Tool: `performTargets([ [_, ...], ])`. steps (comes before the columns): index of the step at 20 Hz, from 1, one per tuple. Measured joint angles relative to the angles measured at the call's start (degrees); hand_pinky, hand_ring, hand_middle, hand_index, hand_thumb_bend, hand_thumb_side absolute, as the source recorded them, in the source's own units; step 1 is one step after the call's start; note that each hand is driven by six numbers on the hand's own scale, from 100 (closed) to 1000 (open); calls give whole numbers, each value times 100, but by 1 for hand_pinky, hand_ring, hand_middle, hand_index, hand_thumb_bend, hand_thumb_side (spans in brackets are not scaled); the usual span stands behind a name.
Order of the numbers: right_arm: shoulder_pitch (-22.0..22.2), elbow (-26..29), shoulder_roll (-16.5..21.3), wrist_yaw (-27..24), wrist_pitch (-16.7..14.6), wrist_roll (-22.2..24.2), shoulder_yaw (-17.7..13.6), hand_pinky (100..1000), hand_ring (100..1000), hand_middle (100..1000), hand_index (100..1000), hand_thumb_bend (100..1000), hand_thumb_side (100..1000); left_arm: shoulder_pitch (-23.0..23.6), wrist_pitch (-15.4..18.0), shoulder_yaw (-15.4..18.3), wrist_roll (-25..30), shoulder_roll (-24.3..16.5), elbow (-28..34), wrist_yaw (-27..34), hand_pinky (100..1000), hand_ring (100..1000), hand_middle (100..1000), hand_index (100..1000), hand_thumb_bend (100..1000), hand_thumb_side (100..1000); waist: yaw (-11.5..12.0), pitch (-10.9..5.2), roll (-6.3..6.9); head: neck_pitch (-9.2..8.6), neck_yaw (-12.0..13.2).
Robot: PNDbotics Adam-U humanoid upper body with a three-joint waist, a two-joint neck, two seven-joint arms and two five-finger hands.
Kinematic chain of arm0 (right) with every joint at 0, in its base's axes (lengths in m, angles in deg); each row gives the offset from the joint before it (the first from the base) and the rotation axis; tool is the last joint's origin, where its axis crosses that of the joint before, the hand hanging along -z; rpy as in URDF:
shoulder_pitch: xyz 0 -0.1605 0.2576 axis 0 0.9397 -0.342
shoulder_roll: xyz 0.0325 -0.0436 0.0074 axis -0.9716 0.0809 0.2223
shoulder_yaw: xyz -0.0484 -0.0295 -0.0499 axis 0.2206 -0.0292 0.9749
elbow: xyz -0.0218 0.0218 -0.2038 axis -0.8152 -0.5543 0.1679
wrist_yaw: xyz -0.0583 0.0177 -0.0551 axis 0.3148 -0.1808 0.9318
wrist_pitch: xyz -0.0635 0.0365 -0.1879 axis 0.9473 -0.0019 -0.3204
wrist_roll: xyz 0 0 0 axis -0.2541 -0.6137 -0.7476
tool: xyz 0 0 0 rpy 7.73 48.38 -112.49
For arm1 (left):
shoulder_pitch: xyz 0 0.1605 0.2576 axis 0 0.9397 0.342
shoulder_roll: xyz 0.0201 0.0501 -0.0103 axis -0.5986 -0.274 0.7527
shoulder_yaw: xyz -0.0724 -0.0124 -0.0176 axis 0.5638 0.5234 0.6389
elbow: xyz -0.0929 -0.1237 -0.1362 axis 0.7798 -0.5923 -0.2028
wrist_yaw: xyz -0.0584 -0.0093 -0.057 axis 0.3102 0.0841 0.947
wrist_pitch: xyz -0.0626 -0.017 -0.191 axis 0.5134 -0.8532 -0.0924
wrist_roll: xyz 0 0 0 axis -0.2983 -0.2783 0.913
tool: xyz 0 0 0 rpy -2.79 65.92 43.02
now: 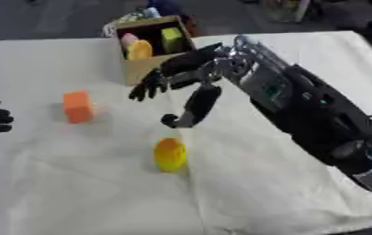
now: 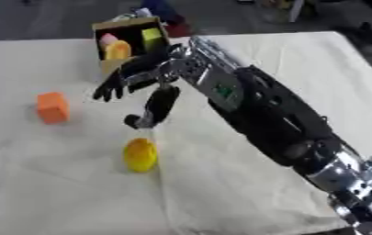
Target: Pick up objects on the table and place them in the box.
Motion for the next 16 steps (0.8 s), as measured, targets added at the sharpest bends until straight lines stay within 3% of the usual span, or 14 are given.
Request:
performTargets([
  [5, 91, -202, -23, 49, -76, -76, 143, 797, 856, 864, 1000, 100, 376, 0, 0, 0, 0, 0, 0, 0, 685, 668, 602, 779, 100, 834, -1, 0, -15, 0, 0],
  [16, 264, -257, 209, 160, -226, -225, 299, 799, 857, 861, 1000, 100, 421, 4, 6, 0, 8, -2, -1, -2, 685, 670, 603, 779, 100, 837, -52, 0, -37, 0, 9],
])
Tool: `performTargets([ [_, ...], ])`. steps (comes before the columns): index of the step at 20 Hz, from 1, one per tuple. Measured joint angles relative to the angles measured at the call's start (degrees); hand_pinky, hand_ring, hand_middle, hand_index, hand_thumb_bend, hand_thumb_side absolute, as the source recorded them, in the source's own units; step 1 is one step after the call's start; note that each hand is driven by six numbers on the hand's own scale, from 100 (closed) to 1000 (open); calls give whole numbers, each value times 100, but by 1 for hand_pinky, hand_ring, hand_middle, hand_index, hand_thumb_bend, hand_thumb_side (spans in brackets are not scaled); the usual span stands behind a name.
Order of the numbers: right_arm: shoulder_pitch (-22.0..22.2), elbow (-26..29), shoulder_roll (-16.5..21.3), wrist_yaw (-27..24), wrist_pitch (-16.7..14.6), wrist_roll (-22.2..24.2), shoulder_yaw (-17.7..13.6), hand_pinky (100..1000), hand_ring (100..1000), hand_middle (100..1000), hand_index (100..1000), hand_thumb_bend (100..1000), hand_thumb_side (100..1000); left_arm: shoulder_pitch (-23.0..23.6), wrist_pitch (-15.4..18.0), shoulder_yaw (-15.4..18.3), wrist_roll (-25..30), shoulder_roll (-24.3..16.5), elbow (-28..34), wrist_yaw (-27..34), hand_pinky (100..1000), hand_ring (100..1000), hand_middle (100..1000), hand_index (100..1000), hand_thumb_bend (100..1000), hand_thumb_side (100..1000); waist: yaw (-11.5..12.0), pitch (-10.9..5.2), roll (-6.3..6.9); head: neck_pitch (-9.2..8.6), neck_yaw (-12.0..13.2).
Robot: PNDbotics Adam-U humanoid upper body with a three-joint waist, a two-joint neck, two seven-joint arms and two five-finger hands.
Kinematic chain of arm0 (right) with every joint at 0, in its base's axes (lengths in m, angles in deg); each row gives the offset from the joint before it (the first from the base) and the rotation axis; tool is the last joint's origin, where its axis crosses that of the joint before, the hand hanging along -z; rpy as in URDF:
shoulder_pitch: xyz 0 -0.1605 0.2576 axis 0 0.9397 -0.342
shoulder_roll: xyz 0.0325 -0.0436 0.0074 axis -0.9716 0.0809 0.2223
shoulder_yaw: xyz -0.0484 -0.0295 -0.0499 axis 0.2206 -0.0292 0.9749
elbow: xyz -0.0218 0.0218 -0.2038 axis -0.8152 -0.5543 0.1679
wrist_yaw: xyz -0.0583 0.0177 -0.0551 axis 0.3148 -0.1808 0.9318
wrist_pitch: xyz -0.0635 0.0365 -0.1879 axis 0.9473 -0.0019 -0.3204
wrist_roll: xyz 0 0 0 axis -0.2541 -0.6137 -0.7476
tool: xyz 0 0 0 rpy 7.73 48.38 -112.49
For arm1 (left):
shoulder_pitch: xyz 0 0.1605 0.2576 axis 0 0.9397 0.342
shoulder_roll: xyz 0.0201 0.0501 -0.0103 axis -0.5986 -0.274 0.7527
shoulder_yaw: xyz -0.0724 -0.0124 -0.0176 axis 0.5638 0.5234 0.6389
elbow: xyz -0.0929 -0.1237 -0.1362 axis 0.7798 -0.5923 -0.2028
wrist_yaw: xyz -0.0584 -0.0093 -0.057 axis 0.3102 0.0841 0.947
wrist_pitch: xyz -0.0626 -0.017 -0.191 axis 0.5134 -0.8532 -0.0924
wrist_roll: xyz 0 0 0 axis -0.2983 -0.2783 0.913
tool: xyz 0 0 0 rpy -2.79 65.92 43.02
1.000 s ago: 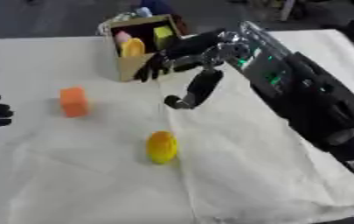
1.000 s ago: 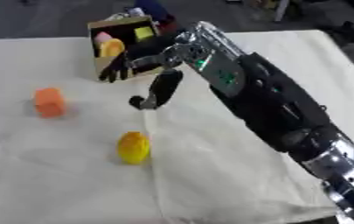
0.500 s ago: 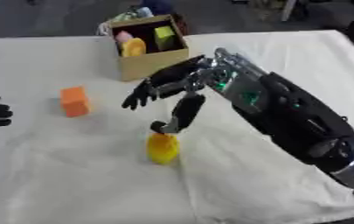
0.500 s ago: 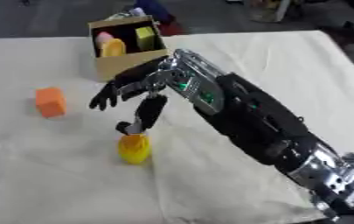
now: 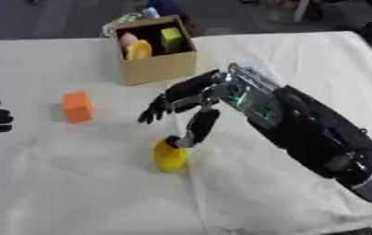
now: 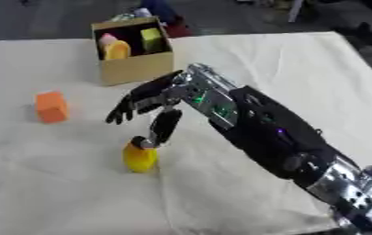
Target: Pick up objects on the table and place them in the box.
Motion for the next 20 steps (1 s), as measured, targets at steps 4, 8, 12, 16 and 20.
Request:
performTargets([
  [4, 92, 162, 161, -51, 0, 0, 68, 798, 855, 857, 1000, 100, 442, 5, 0, 0, 0, -28, 0, -1, 686, 671, 603, 779, 100, 838, -13, 0, -7, 0, 5],
  [8, 154, 245, 263, -104, 2, 3, 138, 797, 855, 853, 1000, 100, 465, 6, 2, 1, 2, -47, -1, -2, 686, 672, 604, 779, 100, 838, -15, 0, -11, 0, 8],
  [12, 221, 246, 293, -97, -9, -8, 211, 797, 855, 854, 1000, 100, 469, 6, 4, 1, 4, -47, -1, -3, 686, 672, 604, 779, 100, 838, -13, 0, -11, 0, 10],
  [16, 297, 223, 293, -7, -54, -54, 242, 798, 857, 856, 1000, 100, 468, 5, 4, 1, 5, -47, -1, -3, 686, 673, 605, 779, 100, 838, -7, 0, -11, 0, 10],
  [20, 363, 174, 284, 173, -106, -106, 236, 799, 857, 856, 1000, 100, 464, 5, 0, 1, 10, -47, -1, -3, 686, 673, 605, 779, 100, 839, -7, 0, -11, 0, 9],
])
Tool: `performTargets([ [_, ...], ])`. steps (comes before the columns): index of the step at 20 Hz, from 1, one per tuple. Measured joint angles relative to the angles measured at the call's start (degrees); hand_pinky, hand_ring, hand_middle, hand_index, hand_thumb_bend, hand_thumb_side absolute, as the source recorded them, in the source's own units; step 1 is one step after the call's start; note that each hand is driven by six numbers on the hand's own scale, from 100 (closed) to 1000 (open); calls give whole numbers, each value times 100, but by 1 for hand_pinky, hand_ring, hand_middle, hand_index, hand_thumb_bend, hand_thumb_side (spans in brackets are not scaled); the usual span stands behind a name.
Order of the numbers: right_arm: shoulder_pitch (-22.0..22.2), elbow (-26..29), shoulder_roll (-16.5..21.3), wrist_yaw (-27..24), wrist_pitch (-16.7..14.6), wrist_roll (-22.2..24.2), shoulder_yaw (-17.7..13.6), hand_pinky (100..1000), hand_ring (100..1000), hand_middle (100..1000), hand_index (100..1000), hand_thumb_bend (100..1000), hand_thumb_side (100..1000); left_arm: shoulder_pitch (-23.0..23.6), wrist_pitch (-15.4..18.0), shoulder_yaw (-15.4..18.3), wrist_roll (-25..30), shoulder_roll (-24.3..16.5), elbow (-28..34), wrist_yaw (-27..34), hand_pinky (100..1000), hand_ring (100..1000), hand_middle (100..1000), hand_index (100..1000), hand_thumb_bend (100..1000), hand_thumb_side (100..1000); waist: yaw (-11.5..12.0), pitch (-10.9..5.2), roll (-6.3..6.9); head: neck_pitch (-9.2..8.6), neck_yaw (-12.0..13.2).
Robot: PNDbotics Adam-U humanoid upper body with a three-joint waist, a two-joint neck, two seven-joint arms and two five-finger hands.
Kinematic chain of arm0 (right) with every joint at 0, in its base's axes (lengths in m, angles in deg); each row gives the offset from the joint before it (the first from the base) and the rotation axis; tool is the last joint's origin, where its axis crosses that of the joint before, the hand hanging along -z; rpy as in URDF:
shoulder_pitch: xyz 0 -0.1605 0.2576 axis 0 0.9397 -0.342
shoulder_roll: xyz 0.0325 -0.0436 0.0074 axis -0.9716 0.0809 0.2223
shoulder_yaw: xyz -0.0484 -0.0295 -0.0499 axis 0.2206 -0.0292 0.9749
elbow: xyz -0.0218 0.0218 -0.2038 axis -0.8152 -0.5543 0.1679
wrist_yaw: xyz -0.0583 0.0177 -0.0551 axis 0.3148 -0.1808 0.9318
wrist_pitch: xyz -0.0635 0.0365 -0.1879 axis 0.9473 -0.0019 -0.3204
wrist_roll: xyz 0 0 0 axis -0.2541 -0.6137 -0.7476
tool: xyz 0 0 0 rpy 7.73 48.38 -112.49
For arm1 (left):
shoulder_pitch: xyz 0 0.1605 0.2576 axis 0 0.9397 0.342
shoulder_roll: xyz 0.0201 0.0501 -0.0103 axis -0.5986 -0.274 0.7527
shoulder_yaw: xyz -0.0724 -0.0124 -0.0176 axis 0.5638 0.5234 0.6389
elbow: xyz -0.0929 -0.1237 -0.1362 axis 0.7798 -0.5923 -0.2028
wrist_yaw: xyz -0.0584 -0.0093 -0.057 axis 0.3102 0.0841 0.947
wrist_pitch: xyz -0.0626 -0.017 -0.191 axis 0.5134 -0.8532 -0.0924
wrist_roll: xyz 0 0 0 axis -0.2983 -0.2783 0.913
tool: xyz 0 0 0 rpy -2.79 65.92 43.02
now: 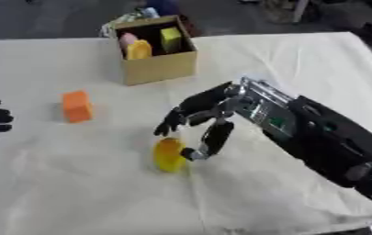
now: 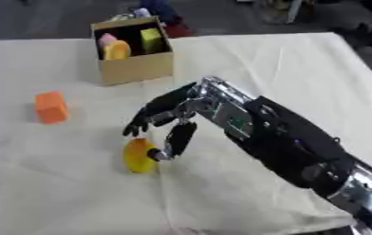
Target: Pick up objects on the table and place them in the box.
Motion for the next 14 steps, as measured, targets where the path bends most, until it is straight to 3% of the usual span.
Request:
performTargets([
  [14, 155, -424, -361, 591, -108, -107, -258, 793, 843, 836, 992, 100, 453, -2, 6, 0, 11, 1, 0, 0, 686, 676, 606, 779, 100, 841, 27, 0, 2, 0, -25],
])
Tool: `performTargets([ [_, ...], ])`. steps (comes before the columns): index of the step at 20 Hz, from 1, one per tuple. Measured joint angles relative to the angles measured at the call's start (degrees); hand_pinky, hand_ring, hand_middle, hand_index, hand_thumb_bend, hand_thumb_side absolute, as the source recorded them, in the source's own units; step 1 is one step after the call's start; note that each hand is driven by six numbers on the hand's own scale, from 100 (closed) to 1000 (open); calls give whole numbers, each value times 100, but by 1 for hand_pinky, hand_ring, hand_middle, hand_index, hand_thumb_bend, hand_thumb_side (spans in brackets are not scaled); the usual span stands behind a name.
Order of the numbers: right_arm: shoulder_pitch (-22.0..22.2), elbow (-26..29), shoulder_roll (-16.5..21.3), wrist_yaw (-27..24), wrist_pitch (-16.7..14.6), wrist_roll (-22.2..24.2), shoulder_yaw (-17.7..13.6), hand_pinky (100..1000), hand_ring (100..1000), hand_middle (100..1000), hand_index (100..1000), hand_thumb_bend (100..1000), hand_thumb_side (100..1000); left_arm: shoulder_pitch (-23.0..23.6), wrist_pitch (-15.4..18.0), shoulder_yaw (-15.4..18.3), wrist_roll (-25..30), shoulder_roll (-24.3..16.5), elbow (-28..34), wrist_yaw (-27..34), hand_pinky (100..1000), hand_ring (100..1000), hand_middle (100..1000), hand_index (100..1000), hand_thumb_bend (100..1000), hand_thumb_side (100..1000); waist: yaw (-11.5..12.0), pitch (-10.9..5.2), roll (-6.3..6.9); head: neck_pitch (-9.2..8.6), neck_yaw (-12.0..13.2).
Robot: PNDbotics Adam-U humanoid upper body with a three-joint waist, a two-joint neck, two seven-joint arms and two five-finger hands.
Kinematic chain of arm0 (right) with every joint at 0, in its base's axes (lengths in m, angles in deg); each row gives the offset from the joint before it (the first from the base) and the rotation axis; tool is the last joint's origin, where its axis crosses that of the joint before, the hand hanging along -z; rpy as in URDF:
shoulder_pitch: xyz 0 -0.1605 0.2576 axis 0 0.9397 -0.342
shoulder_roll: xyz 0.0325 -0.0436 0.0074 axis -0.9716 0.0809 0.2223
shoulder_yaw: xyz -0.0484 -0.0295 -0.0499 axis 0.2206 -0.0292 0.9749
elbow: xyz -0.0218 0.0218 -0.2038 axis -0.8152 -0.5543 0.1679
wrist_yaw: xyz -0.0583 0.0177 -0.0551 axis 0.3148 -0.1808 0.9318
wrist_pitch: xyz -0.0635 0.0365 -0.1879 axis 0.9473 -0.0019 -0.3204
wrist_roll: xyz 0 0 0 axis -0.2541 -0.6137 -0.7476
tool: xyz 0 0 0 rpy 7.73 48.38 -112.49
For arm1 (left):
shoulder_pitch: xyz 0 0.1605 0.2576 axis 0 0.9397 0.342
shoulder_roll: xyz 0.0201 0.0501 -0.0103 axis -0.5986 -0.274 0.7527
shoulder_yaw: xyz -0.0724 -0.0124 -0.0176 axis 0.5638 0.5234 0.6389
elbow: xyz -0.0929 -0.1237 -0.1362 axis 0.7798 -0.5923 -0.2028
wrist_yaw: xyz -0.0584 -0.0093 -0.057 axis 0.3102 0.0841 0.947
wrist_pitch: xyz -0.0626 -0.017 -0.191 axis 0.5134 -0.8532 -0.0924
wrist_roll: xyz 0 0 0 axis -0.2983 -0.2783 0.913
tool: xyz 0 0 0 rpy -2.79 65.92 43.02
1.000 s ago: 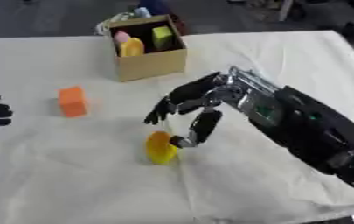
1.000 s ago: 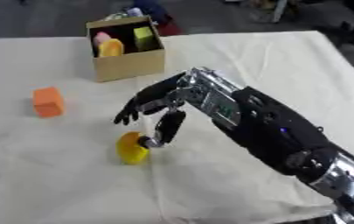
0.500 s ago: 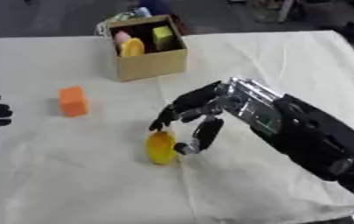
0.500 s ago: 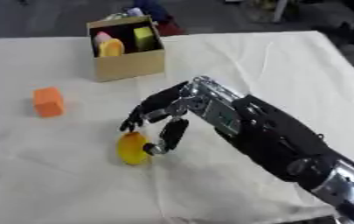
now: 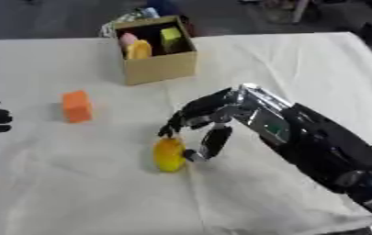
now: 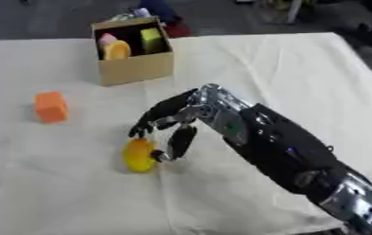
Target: Pick up objects on the table and place them in the box.
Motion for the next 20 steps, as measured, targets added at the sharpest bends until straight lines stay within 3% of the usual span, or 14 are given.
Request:
performTargets([
  [12, 69, -146, -216, 217, -65, -65, -22, 786, 831, 814, 971, 100, 442, -10, 1, 0, 3, 1, 0, 0, 686, 678, 608, 780, 100, 841, 9, 0, 0, 0, -29],
  [20, 71, -137, -222, 368, -33, -33, -142, 787, 823, 792, 874, 100, 353, -15, 2, 0, 6, 1, 1, 0, 686, 679, 608, 779, 100, 841, 6, 3, -2, 0, -29],
])
